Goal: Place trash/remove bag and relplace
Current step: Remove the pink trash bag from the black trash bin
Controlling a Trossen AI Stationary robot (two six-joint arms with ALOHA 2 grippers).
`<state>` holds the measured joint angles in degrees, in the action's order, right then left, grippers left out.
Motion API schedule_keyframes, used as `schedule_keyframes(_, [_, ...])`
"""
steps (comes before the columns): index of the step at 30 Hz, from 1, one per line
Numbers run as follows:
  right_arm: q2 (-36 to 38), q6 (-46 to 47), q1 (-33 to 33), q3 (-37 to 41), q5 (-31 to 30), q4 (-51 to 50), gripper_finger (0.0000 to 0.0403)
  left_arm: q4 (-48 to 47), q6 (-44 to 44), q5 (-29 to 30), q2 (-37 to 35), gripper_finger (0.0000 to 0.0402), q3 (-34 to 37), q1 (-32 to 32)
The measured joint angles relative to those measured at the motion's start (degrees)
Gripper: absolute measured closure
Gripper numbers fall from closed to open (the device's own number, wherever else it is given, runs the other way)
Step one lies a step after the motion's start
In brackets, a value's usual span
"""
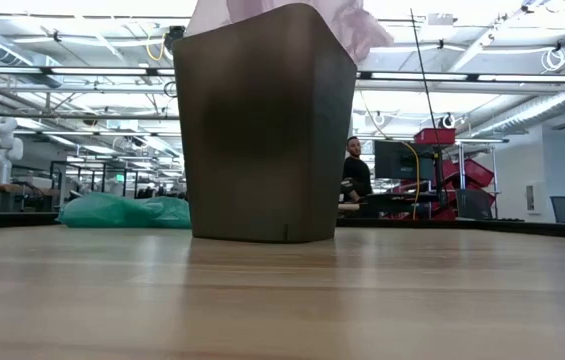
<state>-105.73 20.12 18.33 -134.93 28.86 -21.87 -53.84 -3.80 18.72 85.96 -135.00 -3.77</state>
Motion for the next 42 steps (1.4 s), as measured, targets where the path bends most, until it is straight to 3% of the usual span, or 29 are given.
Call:
schedule_keyframes(9, [2.7,-7.3,3.0,-0.1,0.4,-6.0,0.0243,1.8,0.3,-0.6,-3.2,0.0401,0.0,0.0])
schedule_keyframes(14, [1.5,-4.5,3.4,-0.1,10.7,-7.3,0.0209,2.9,0.4,-2.8,-3.4,0.0401,0.0,0.0])
schedule_keyframes(20, [-0.9,-6.0,1.2,-0.1,11.7,-10.9,0.0256,2.9,0.4,-2.8,-3.4,0.0401,0.0,0.0])
schedule_keyframes(24, [-2.2,-7.1,0.8,-0.1,11.4,-11.9,0.0358,3.2,0.4,-2.9,-3.4,0.0401,0.0,0.0])
schedule_keyframes(26, [-2.7,-7.5,0.4,-0.1,9.8,-12.3,0.0389,4.1,0.2,-3.1,-3.4,0.0401,0.0,0.0])
schedule_keyframes(42, [-3.7,-13.5,-2.4,0.0,3.6,-23.8,0.0403,7.3,-3.1,-3.2,-4.3,0.0401,0.0,0.0])
